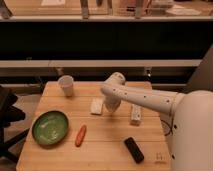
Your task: Wipe the white sponge on the table
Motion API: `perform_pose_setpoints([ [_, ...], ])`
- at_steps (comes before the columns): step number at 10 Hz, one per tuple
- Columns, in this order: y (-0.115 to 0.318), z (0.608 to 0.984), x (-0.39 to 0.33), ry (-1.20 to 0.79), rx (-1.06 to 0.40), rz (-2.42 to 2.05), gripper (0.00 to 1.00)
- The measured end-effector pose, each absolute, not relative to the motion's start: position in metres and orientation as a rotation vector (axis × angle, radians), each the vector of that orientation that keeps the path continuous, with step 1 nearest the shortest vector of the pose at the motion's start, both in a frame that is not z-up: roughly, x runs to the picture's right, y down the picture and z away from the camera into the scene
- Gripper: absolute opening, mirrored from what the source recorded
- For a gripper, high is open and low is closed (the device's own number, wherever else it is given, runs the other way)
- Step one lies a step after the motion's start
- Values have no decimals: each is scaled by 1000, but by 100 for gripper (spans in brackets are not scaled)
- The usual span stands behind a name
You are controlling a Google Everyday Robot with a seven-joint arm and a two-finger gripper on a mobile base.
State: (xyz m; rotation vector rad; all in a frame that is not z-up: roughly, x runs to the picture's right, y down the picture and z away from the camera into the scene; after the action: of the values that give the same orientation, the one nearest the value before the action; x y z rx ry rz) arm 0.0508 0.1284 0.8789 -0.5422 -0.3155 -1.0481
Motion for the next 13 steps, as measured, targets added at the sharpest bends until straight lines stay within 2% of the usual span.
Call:
perform_pose_setpoints([
  [7, 92, 887, -6, -363, -477, -1260, 72],
  [8, 90, 890, -11, -367, -471, -1281, 77],
  [13, 96, 911, -21, -365, -492, -1344, 77],
])
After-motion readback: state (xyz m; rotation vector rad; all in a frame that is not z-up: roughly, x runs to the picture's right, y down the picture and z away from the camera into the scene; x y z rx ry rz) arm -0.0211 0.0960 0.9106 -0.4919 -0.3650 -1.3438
